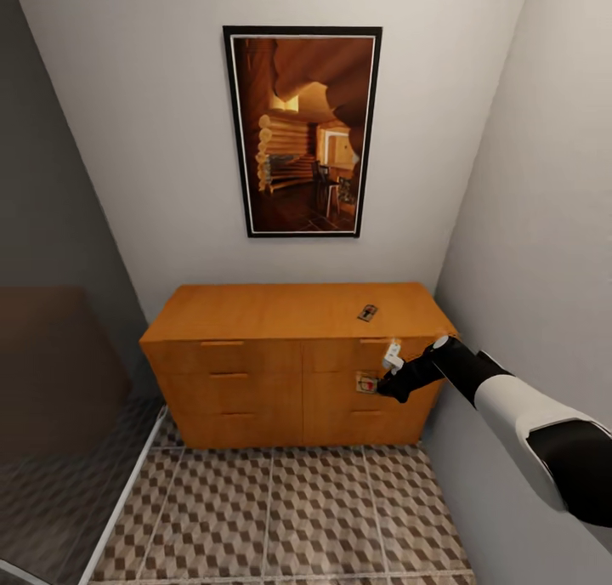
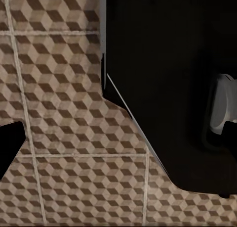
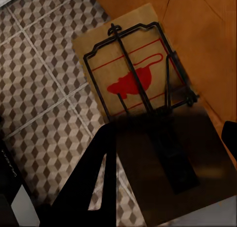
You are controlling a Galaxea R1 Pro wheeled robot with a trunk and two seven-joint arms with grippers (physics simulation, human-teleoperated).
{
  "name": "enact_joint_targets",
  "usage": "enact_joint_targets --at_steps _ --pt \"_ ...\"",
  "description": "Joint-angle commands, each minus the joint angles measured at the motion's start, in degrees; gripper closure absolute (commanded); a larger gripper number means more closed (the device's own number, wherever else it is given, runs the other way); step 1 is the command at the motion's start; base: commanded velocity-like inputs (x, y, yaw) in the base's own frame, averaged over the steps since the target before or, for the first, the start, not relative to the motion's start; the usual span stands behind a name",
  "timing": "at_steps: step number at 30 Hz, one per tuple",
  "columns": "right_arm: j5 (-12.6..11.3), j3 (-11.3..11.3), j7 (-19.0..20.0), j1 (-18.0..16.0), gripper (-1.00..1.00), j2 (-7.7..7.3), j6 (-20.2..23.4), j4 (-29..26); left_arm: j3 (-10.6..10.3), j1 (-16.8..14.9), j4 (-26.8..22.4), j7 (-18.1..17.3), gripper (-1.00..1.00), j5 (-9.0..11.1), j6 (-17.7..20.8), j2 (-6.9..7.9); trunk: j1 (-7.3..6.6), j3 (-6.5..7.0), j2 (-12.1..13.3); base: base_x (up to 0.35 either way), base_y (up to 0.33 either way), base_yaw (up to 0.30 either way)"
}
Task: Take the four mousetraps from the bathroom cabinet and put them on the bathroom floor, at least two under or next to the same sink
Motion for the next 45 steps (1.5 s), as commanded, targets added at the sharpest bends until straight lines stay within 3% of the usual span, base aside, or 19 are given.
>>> enact_joint_targets --at_steps 1,7,11,15,17,21,26,27,29,31,34,36,39,42,45 --pt "0.18 -0.23 0.21 0.40 1.00 0.19 0.58 -0.13 -0.20 -0.03 0.06 -0.46 -1.00 0.62 -0.23 0.00 0.01 -0.11 -0.11 -0.169 0.000 0.000" --pt "0.20 -0.23 -0.20 4.96 1.00 2.00 -2.96 -0.09 -0.12 -0.10 -0.40 -0.46 -1.00 0.71 -0.23 -0.08 0.01 -0.11 -0.11 -0.057 0.000 0.000" --pt "0.16 -0.22 -3.81 8.44 1.00 2.89 -5.46 0.91 -0.12 -0.12 -1.08 -0.46 -1.00 0.69 -0.23 -0.08 0.01 -0.11 -0.11 -0.004 0.000 0.000" --pt "0.08 -0.27 -10.35 14.53 1.00 3.54 -10.31 2.12 -0.11 -0.35 -1.36 -0.46 -1.00 0.66 -0.23 -0.09 0.01 -0.11 -0.11 0.000 0.000 0.000" --pt "0.08 -0.33 -14.59 21.06 1.00 4.15 -15.00 2.30 -0.11 -0.65 -1.45 -0.46 -1.00 0.66 -0.23 -0.10 0.01 -0.11 -0.11 0.000 0.000 0.000" --pt "-0.24 -0.78 -19.32 27.07 1.00 4.34 -18.43 2.34 -0.11 -0.85 -2.63 -0.43 -1.00 0.61 -0.23 -0.18 0.01 -0.11 -0.11 0.000 0.000 0.000" --pt "-3.73 -5.22 -29.72 34.16 1.00 4.25 -24.04 2.35 -0.07 -1.42 -5.44 0.08 -1.00 0.55 -0.23 -0.14 0.01 -0.11 -0.11 0.000 0.000 0.000" --pt "-6.34 -7.72 -34.09 37.35 1.00 4.25 -27.18 2.35 -0.01 -2.57 -6.56 0.49 -1.00 0.57 -0.19 -0.12 0.01 -0.11 -0.11 0.000 0.000 0.000" --pt "-8.51 -9.48 -37.99 40.14 1.00 4.26 -30.65 2.35 0.03 -4.15 -7.51 1.83 -1.00 0.60 -0.12 -0.10 0.01 -0.11 -0.11 0.000 0.000 0.000" --pt "-10.47 -10.78 -42.20 42.66 1.00 4.22 -35.38 2.37 0.08 -7.26 -8.34 5.67 -1.00 0.68 -0.08 -0.12 0.01 -0.11 -0.11 0.000 0.000 0.000" --pt "-14.46 -12.24 -47.21 46.09 1.00 4.26 -41.86 3.28 0.13 -15.36 -10.62 13.74 -1.00 0.94 0.08 -0.31 0.01 -0.11 -0.11 0.000 0.000 0.000" --pt "-16.22 -12.51 -48.88 47.38 1.00 4.29 -44.82 3.59 0.17 -19.12 -13.17 15.40 -1.00 1.03 0.58 -0.35 0.01 -0.11 -0.11 0.000 0.000 0.000" --pt "-17.49 -12.70 -52.87 48.27 1.00 4.21 -48.82 4.58 0.22 -24.10 -18.59 16.45 -1.00 1.02 4.75 -0.40 0.01 -0.11 -0.11 0.000 0.000 0.000" --pt "-17.69 -12.70 -56.89 48.45 1.00 4.27 -50.71 5.87 0.29 -27.85 -24.33 16.73 -1.00 0.93 12.82 -0.35 0.01 -0.11 -0.11 0.000 0.000 0.000" --pt "-17.73 -12.69 -58.20 48.65 1.00 4.32 -52.42 6.28 0.50 -31.06 -28.39 16.81 -1.00 0.84 20.46 -0.36 0.01 -0.11 -0.11 0.000 0.000 0.000"
